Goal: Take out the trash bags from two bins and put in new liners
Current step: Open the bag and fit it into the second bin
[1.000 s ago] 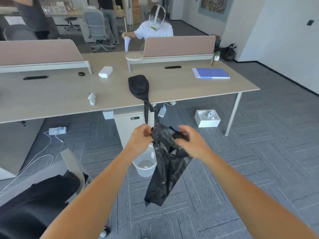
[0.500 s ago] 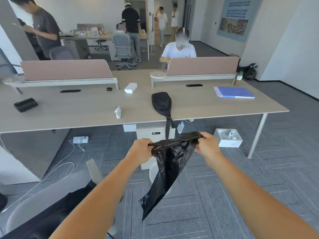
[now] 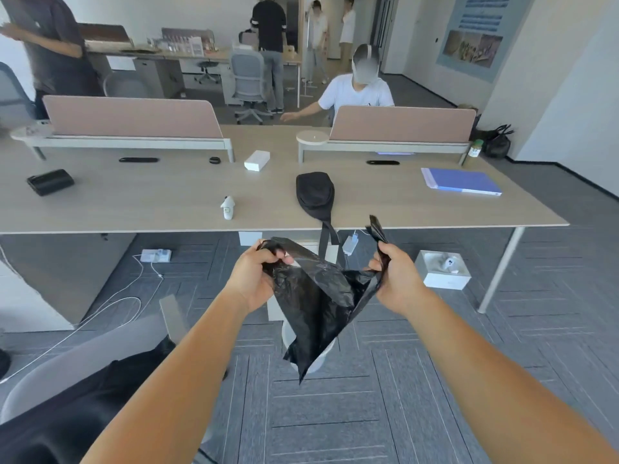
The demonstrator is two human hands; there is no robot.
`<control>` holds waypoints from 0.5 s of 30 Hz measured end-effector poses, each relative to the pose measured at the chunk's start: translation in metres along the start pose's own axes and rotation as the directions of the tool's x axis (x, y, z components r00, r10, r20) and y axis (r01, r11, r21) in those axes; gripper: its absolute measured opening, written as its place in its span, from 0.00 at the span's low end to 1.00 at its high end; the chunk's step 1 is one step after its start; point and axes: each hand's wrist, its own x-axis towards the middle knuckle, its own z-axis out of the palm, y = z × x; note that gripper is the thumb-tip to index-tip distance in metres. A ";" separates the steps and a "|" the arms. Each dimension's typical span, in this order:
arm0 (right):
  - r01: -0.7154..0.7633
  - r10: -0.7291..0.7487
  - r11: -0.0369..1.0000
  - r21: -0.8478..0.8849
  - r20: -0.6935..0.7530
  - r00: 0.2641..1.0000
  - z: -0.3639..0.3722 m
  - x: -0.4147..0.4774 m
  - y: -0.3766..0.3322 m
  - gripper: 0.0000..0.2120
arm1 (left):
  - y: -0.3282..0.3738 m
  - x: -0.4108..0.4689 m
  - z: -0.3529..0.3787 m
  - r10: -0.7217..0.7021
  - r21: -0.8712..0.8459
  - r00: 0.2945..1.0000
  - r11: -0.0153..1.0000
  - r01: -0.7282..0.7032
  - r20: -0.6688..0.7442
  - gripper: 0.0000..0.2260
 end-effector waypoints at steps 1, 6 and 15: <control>-0.002 0.003 1.000 0.012 -0.083 0.997 -0.002 0.003 -0.003 0.14 | -0.002 0.000 0.005 0.025 0.041 1.000 0.999 -0.024 -0.018 0.12; 0.015 -0.009 0.999 0.029 -0.214 0.977 -0.017 0.010 -0.020 0.18 | -0.009 -0.007 0.016 0.048 0.693 0.988 0.708 -0.135 0.144 0.16; -0.002 -0.030 0.994 -0.111 -0.283 0.959 -0.034 0.021 -0.020 0.12 | -0.025 -0.005 0.031 -0.127 0.964 0.980 0.238 -0.117 0.150 0.17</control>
